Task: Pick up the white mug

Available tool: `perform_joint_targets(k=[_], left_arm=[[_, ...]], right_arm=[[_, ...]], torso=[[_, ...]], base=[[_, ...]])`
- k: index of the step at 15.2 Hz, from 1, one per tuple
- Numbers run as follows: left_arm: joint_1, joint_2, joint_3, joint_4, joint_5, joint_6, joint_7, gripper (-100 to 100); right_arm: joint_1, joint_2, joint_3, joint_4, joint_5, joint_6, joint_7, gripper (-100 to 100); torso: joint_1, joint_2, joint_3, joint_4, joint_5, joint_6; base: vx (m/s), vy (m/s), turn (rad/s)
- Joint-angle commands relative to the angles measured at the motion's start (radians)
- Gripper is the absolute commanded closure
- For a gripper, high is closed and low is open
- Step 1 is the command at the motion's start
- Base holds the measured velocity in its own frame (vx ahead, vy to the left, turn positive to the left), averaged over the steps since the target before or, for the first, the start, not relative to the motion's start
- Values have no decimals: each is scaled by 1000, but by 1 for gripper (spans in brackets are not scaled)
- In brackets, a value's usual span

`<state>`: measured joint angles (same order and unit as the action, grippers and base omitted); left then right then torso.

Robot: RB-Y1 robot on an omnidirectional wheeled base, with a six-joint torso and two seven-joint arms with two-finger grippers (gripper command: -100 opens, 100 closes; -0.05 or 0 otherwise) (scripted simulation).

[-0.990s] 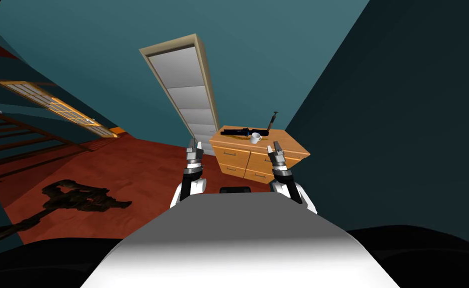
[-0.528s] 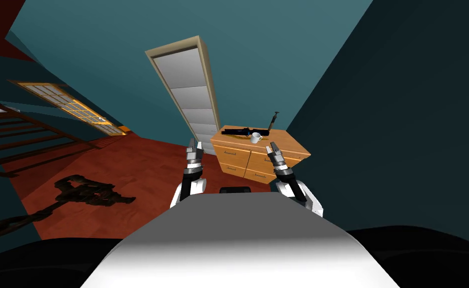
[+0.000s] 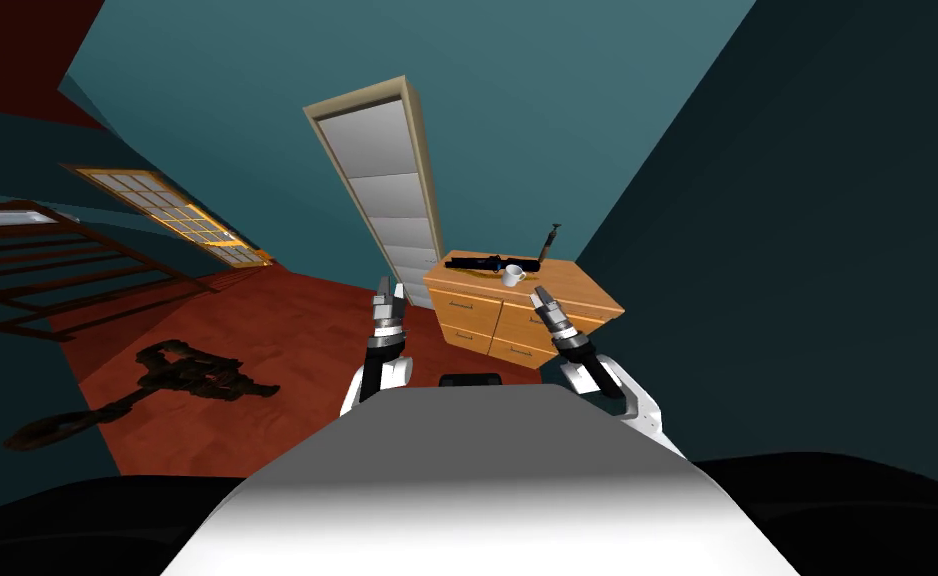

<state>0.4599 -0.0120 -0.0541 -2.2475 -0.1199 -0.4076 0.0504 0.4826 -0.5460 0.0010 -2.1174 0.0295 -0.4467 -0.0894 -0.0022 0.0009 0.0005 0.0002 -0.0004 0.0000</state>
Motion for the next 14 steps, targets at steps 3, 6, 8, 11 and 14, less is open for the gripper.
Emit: perform_joint_targets(k=[3, 6, 8, 11, 14], left_arm=[[0, 0, 0, 0, 0, 0, 0, 0], [0, 0, 0, 0, 0, 0, 0, 0], [0, 0, 0, 0, 0, 0, 0, 0], [0, 0, 0, 0, 0, 0, 0, 0], [0, 0, 0, 0, 0, 0, 0, 0]], right_arm=[[-8, -89, 4, 16, -7, 7, -3, -100], [-14, -151, 8, 31, -14, 12, -7, -100], [-14, -197, 8, 31, -14, 12, -7, -100], [-21, -259, 11, 46, -22, 17, -11, -100], [-27, -323, 15, 61, -29, 22, -16, -100]], torso=[[0, 0, 0, 0, 0, 0], [1, 0, 0, 0, 0, 0], [0, -1, 0, 0, 0, 0], [1, -1, -1, 0, 0, 0], [0, -1, 0, 0, 0, 0]], base=[[-15, -16, 60], [-10, -15, 41], [-10, -21, 80], [-9, -14, 66], [-8, -19, 51]])
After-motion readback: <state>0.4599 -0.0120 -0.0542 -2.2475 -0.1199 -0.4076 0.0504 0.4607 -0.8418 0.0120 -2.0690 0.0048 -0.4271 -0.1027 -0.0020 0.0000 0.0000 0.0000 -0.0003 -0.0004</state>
